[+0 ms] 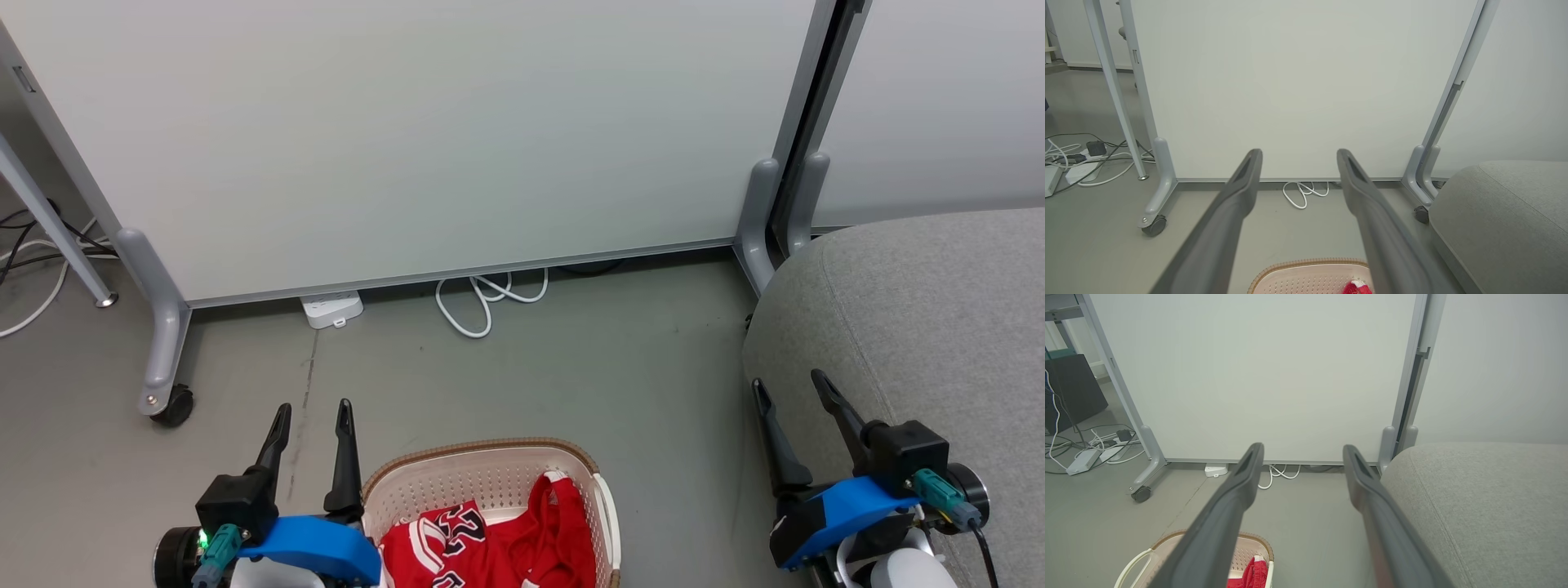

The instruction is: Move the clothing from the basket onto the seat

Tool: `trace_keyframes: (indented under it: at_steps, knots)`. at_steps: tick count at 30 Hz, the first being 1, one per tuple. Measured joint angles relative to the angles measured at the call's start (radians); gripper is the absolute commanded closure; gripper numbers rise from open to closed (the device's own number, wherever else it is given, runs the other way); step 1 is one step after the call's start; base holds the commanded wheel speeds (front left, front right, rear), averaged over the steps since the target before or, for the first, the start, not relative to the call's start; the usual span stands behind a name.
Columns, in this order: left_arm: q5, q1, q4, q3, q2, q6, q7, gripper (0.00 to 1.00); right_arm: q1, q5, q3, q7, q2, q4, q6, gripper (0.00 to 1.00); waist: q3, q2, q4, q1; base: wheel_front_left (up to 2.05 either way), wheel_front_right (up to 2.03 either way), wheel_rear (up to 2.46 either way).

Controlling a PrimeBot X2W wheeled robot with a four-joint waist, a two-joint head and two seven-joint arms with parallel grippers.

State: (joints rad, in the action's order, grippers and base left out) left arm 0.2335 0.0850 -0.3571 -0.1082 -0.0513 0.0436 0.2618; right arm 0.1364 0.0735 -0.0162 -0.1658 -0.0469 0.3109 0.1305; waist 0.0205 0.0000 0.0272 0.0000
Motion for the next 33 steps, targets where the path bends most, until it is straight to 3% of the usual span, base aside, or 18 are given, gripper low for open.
trace_keyframes:
  at_steps: [14,21,28,33]
  knots:
    - [-0.001,0.001,-0.017,0.001,0.000,-0.007,0.001,0.00,0.001,-0.002,-0.003,-0.004,0.000,0.002,0.000,0.00,-0.008,0.0000,-0.008,0.0000,0.00,0.00,0.00]
    - [0.018,0.054,-0.094,0.001,-0.005,0.006,-0.025,0.00,0.050,-0.001,-0.033,-0.006,-0.001,-0.038,0.000,0.00,-0.073,0.0000,-0.030,0.0000,0.00,0.00,0.00]
    - [0.023,0.234,-0.211,-0.004,-0.052,0.028,-0.122,0.00,0.163,0.001,-0.056,-0.019,-0.002,-0.105,0.000,0.00,-0.252,0.0000,-0.073,0.0001,0.00,0.00,0.00]
    - [0.023,0.390,-0.358,-0.010,-0.099,0.037,-0.218,0.00,0.252,0.030,-0.067,-0.047,-0.002,-0.138,0.000,0.00,-0.440,0.0000,-0.122,0.0002,0.00,0.00,0.00]
